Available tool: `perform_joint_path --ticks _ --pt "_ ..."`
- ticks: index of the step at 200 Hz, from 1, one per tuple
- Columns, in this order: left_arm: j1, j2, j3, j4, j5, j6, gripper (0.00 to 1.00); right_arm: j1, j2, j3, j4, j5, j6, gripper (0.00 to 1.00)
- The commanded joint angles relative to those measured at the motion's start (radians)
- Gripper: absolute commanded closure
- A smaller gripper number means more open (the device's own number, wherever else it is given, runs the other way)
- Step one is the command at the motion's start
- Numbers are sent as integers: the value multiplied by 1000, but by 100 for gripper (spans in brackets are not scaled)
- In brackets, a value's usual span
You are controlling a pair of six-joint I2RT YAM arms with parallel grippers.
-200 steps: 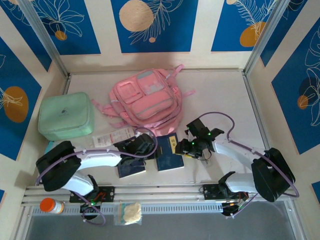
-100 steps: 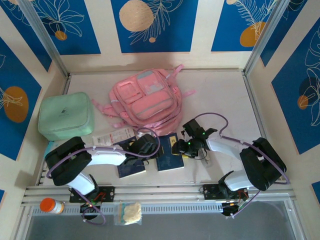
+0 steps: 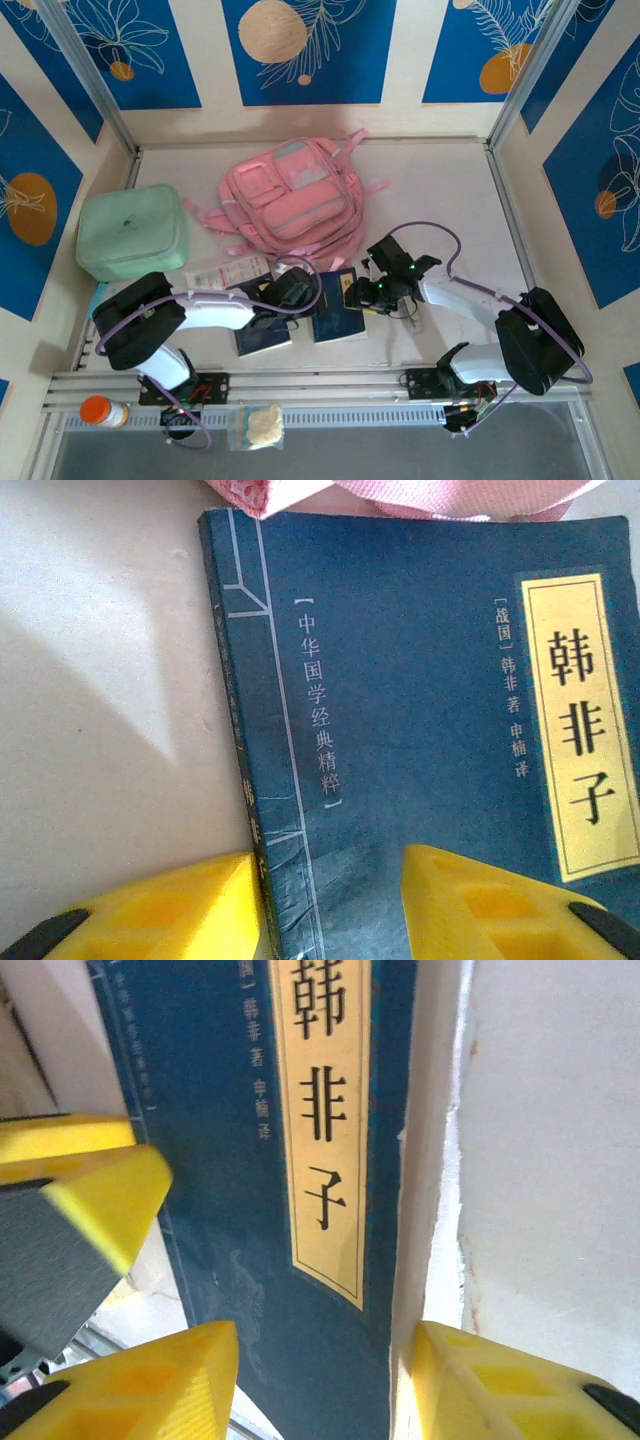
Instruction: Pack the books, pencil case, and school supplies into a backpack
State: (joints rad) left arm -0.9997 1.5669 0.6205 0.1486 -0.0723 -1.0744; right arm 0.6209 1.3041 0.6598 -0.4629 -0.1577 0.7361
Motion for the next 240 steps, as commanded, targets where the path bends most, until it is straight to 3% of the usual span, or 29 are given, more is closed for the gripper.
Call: perform_joint_path --ticks 1,124,158,209,240 --pt "-19 88 17 38 38 14 58 6 -29 34 -40 -41 -30 54" --pt "-24 56 30 35 49 24 57 -18 -64 -4 -17 -59 -28 97" --pt "-16 -45 -3 58 13 39 49 -43 -151 -23 -31 -58 -17 100" --pt "13 -271 15 -74 -9 97 44 -119 -348 21 -182 -73 -44 100" --pt "67 -400 9 -73 68 85 40 -168 -466 92 -267 -79 -50 100"
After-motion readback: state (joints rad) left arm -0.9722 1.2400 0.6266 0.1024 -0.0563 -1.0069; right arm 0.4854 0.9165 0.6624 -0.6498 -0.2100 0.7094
